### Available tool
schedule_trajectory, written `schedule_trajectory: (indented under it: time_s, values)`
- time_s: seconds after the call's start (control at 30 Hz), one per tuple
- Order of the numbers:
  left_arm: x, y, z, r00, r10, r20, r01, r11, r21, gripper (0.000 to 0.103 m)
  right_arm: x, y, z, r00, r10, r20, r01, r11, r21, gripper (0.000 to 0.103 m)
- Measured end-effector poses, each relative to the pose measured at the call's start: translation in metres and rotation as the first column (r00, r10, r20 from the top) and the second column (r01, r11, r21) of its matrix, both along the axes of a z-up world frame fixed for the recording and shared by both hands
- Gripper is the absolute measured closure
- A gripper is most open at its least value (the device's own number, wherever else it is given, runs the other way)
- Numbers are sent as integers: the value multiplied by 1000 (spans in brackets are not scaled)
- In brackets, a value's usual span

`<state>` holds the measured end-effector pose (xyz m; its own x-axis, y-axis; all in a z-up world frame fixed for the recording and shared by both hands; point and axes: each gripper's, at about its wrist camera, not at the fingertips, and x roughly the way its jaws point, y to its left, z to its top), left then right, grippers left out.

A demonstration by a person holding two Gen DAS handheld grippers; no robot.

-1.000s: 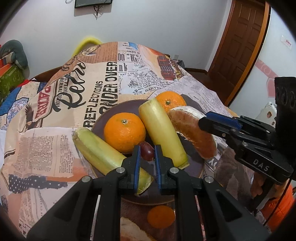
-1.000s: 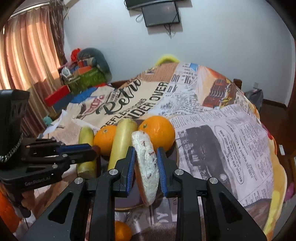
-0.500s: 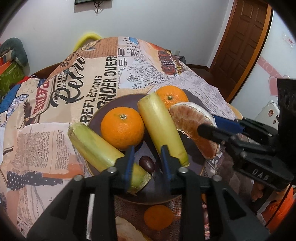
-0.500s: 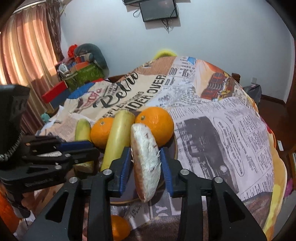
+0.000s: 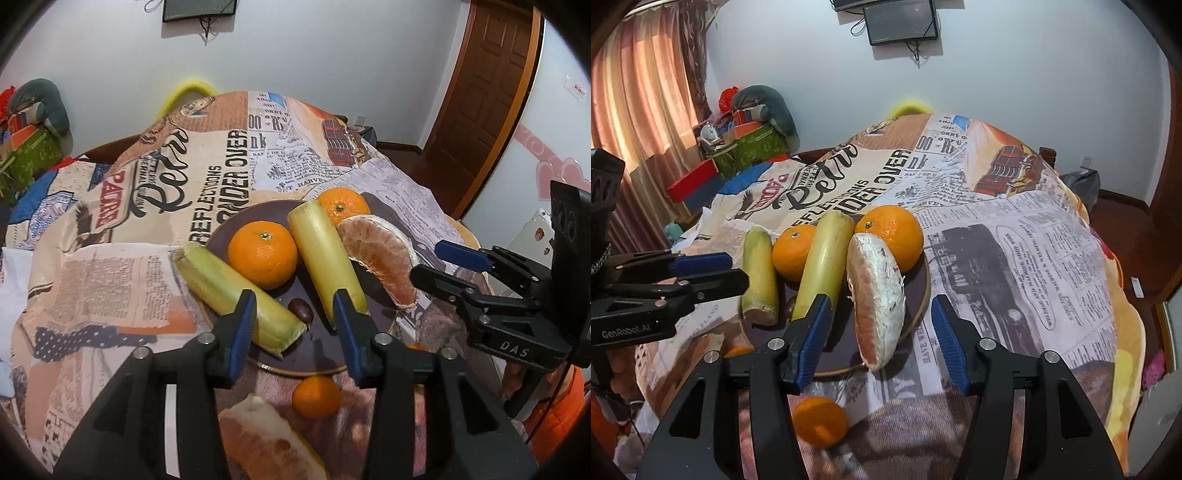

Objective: Organize fruits
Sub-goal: 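Open both grippers on the plate and pull them back, then grasp a pomelo segment with the left gripper while the right grasps a mandarin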

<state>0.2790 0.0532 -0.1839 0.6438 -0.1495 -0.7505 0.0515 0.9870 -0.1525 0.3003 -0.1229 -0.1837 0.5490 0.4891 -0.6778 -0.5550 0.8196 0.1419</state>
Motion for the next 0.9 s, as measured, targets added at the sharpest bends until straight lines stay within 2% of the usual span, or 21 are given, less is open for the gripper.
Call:
schedule_trajectory:
  time_s: [0.2, 0.4, 0.63, 0.77, 0.9]
  values:
    - [-23, 5, 8, 1000, 23, 6, -23, 1000, 17, 57, -20, -8, 11, 1000, 0, 15, 0, 1000, 2, 50]
    - [-47, 11, 6, 999, 50, -10, -50, 999, 21, 52, -40, -13, 17, 1000, 0, 24, 0, 1000, -3, 50]
    - [-68, 11, -15, 995, 48, -86, -48, 999, -5, 51, -58, -19, 9, 1000, -8, -4, 8, 1000, -8, 50]
    - [-78, 2, -28, 992, 31, -121, -31, 1000, 5, 50, -65, -21, 1, 1000, -13, -25, 12, 1000, -22, 50]
    - [-80, -1, -42, 989, 35, -144, -33, 999, 19, 42, -70, -23, -7, 999, -15, -51, 13, 999, -29, 50]
